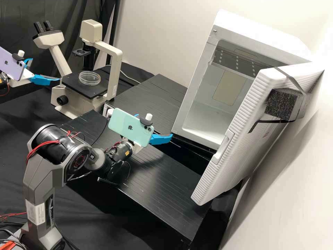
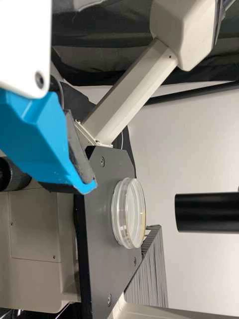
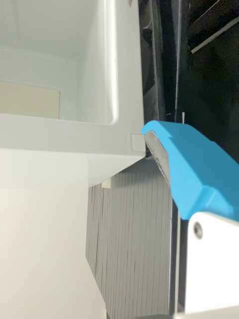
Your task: Move the petri dish to the bench.
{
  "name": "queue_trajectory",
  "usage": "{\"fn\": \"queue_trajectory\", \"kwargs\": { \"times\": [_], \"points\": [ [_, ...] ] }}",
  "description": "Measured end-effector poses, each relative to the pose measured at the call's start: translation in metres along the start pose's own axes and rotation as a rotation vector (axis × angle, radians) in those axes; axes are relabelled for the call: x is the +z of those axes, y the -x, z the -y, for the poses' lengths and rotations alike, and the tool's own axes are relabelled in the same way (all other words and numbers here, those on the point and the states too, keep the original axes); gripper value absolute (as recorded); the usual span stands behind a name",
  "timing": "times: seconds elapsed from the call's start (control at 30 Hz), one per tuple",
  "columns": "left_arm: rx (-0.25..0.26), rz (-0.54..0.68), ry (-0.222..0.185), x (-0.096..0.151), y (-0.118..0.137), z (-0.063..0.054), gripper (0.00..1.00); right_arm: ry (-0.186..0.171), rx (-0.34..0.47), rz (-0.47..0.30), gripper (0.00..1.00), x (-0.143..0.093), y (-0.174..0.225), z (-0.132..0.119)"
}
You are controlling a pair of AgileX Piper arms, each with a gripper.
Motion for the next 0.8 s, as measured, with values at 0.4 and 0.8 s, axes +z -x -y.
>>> {"fn": "queue_trajectory", "kwargs": {
  "times": [0.4, 0.8],
  "points": [
    [0.000, 0.000, 0.000, 0.000, 0.000, 0.000, 1.00, -0.003, -0.001, -0.017, 1.00, -0.002, 0.014, 0.004],
    [0.000, 0.000, 0.000, 0.000, 0.000, 0.000, 1.00, -0.030, -0.074, -0.361, 1.00, -0.082, 0.087, 0.041]
  ]
}}
